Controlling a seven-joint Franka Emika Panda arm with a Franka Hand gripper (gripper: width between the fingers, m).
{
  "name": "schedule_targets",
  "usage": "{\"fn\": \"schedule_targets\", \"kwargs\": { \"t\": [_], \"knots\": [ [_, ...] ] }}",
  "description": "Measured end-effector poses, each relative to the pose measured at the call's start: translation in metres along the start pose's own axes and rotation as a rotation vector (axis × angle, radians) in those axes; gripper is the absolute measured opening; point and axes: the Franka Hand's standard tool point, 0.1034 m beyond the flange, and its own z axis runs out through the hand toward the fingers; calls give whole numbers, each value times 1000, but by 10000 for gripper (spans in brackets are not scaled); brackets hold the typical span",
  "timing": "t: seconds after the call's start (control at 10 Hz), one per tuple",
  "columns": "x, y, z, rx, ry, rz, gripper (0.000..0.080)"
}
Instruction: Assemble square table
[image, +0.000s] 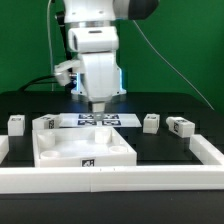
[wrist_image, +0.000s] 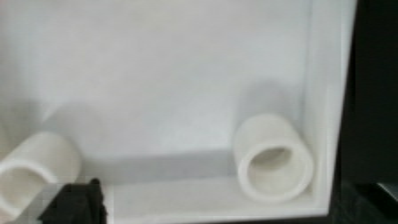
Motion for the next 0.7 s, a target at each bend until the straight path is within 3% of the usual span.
{"fn": "schedule_targets", "kwargs": {
  "t": [0.2,0.5,0.7],
  "knots": [
    [-19,-5,4,5,3,-14,649],
    [-18,-6,6,11,-1,-10,649],
    [-22,-19,27,31,10,-1,649]
  ]
}}
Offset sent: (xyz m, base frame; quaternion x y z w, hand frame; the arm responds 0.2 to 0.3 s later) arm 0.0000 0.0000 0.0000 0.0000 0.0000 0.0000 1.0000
